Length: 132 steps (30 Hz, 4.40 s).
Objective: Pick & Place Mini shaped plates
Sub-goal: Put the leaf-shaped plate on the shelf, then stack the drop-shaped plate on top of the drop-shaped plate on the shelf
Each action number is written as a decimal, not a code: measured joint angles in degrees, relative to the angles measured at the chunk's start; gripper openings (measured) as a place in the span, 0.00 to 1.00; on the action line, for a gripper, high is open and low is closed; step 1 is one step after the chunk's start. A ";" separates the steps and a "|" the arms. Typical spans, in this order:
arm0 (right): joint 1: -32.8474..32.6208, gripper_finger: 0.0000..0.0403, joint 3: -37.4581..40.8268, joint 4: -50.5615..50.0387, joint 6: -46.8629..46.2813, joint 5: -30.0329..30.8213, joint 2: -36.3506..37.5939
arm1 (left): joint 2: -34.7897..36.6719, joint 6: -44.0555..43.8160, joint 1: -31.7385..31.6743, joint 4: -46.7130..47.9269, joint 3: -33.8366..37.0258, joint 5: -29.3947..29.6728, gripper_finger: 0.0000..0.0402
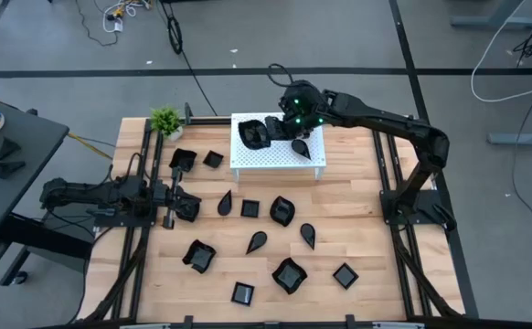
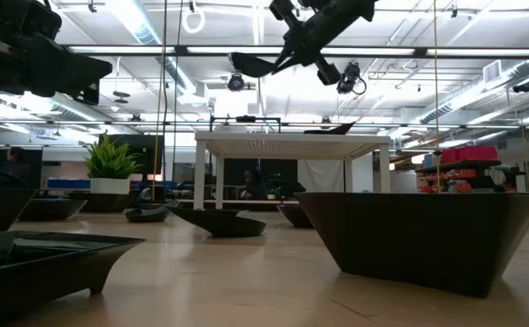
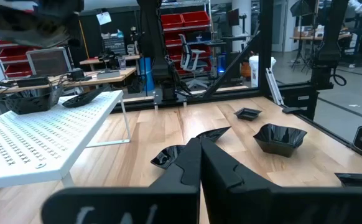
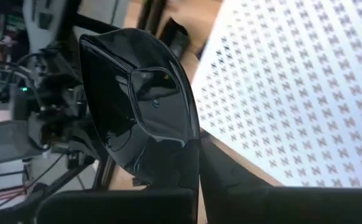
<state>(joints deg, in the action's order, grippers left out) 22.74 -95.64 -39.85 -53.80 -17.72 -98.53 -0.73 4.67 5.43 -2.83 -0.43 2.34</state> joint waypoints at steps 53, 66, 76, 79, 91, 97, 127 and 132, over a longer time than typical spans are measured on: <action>-0.09 0.01 0.07 7.71 -38.95 20.38 -8.31 | 0.00 0.00 0.01 0.07 0.00 -0.01 0.01; -0.56 0.01 0.09 8.59 -44.67 21.72 -10.77 | -0.02 0.00 0.00 0.07 0.01 0.01 0.01; -0.70 0.01 0.09 8.28 -45.37 21.12 -12.15 | -0.01 0.00 0.01 0.07 0.00 -0.01 0.01; -0.70 0.01 0.09 8.13 -46.37 21.15 -12.29 | 0.00 0.00 0.00 0.07 0.02 -0.01 0.01; -0.70 0.01 0.09 7.97 -46.27 21.16 -12.80 | 0.00 0.00 0.00 0.07 0.00 0.00 0.01; -0.26 0.01 0.09 8.08 -46.25 20.10 -13.98 | -0.02 0.00 0.02 0.07 0.02 -0.01 0.01; -0.06 0.14 0.09 11.14 -44.60 19.58 -14.30 | -0.01 0.00 0.00 0.07 0.01 0.00 0.01; -0.08 0.17 0.09 11.14 -43.71 18.05 -14.30 | -0.01 0.00 0.00 0.07 0.02 0.00 0.01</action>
<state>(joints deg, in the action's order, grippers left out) 22.66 -95.55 -28.71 -97.52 0.33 -112.84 -0.74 4.67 5.44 -2.76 -0.40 2.34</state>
